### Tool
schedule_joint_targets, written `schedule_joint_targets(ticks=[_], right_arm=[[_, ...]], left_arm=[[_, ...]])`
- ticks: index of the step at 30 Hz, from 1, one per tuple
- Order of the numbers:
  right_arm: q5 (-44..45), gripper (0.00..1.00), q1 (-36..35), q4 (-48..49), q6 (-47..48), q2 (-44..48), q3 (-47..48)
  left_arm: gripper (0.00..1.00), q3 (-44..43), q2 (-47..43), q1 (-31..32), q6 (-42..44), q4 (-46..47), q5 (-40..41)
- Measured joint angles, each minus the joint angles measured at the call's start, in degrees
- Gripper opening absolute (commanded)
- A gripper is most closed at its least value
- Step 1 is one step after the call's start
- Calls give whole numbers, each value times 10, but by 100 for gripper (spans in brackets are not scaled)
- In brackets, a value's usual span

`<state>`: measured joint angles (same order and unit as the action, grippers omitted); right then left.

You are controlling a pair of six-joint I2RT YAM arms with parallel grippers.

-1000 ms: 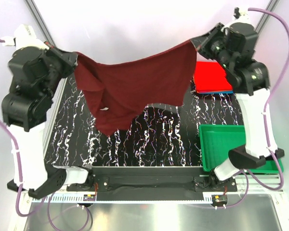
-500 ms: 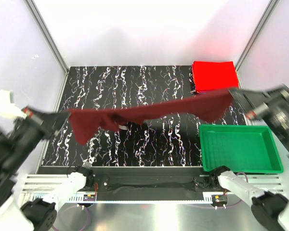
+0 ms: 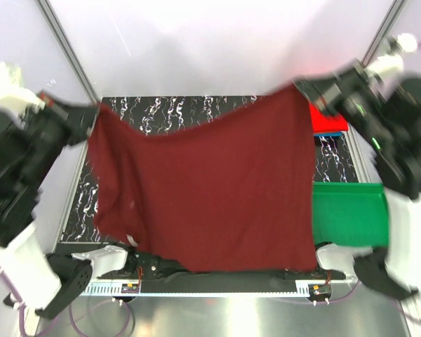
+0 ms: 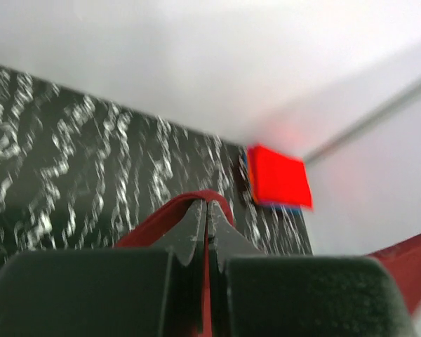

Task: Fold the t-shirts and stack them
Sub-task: Flatten the tshirt out

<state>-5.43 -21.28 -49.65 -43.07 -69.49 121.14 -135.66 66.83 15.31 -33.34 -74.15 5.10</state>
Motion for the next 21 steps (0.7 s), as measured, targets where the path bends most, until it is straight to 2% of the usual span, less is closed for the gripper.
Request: schedule_joint_targets(ticks=[4,8,15,21], right_arm=[[3,0,0,49,-2,-131,90],[12,0,0,73,-10,-198,144],[31,0,0,129,-16,-192,195],[45,0,0,155,-7,-156,195]], left_arm=[[0,23,26,0,5,99,58],[0,-28,49,0,15,171,79],[0,-45,35,0,33,268,92],[0,-34,7,0,46,299,100]])
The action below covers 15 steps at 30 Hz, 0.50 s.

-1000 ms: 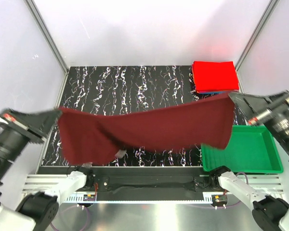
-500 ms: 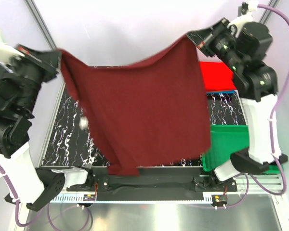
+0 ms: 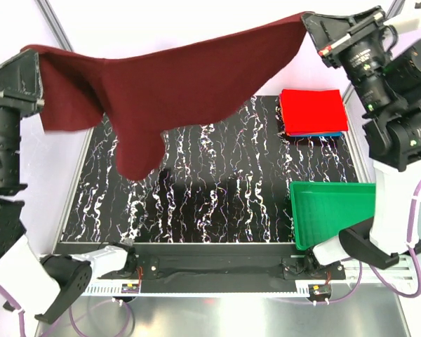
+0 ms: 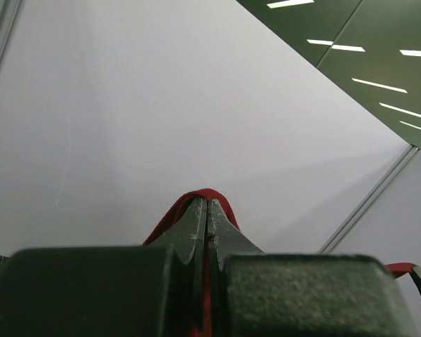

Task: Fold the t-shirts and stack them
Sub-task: Flatten the tshirt out

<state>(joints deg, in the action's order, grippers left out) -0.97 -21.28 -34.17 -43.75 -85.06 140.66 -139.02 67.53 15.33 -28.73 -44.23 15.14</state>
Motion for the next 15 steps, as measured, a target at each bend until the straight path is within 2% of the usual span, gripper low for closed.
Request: schedule_joint_targets(ticks=[4,7,12,15], right_arm=[[-2,0,0,-10,17,29,-30],[-13,0,0,-44,33,62,-75],[-36,0,-1,-114,63,159,-181],[-20,0,-1,-127,66,236,-227]], left_arm=[[0,27,-26,0,0,-24,1],[0,38,-42,0,-1,-80,1],[0,40,-79,0,9,-207,-3],[0,42,-117,-5,31,-236,-34]])
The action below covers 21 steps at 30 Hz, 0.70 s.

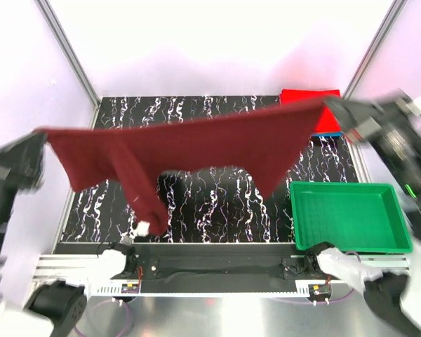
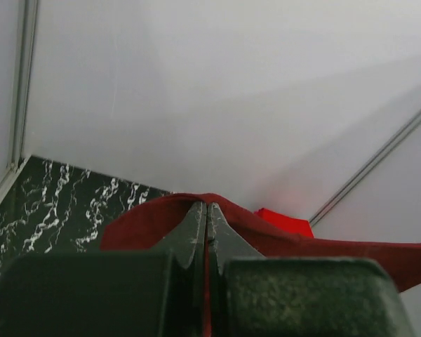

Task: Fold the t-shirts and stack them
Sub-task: Flatten the tshirt out

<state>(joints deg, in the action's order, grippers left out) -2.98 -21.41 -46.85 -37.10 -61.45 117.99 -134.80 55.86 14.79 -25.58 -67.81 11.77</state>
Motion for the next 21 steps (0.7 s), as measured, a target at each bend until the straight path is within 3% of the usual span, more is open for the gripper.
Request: schedule_joint_targets(ticks=[2,5,9,12,15,18,21], right_arm=[[14,0,0,-3,-8,56,-18],[22,0,0,-7,-31,97,32],[29,0,0,32,-50,97,86],[47,0,0,49,-50,60,113],[80,0,0,82,-41,3,111],[110,0,0,125,-35,-48,46],[130,0,0,201,-35,-96,-104]], left_arm=[[0,1,-30,-9,9,8,-23],[0,-31,-54,-24,13,39,-51],[0,-90,-38,-36,5,100,-92],[0,-84,-17,-38,9,142,-99],[0,-27,13,-38,39,180,-78],[0,55,71,-38,78,232,-39],[0,188,130,-40,100,319,-6]])
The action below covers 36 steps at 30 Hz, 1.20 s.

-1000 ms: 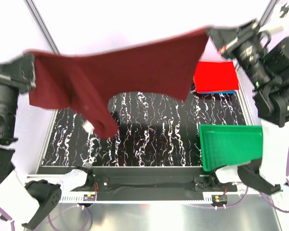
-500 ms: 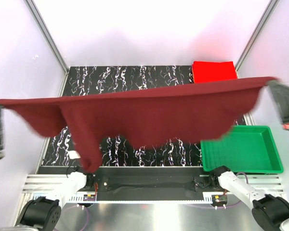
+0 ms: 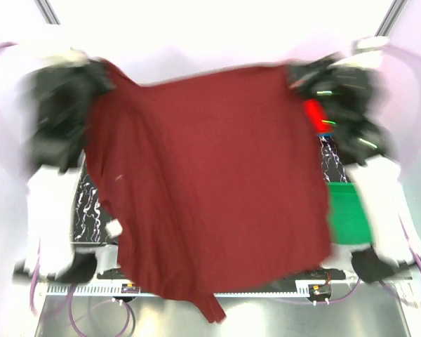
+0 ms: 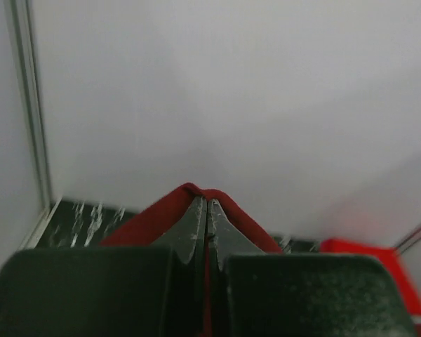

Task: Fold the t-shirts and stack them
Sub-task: Flatten the tshirt out

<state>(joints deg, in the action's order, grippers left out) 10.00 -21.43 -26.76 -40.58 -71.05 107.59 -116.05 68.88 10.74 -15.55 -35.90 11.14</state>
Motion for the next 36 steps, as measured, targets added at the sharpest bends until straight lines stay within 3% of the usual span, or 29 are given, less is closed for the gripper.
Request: schedule_joint_targets(ticks=[3,5,8,12,16,19,25,29,36], right_arm=[[13,0,1,43,-5,-64,-130],[25,0,1,69,-8,-114,-200],[45,0,1,101,-11,-177,-260],[71,0,1,157,-11,-266,-260],[85,0,7,186,-7,-383,-183],[74,0,23,194,0,-469,-103],[41,0,65,179,23,-610,81],[10,0,85,170,33,-649,145],[-63,0,115,122,30,-739,307]], left_arm=[[0,121,82,-12,14,49,7],[0,155,159,-26,23,64,6],[0,173,264,-60,27,82,-24],[0,137,378,-104,25,106,-84],[0,19,508,-126,24,127,-138],[3,-25,558,-127,16,152,-164],[1,-63,608,-125,-26,205,-202],[0,-107,649,-123,-47,215,-217],[0,-87,640,-114,-69,198,-194]])
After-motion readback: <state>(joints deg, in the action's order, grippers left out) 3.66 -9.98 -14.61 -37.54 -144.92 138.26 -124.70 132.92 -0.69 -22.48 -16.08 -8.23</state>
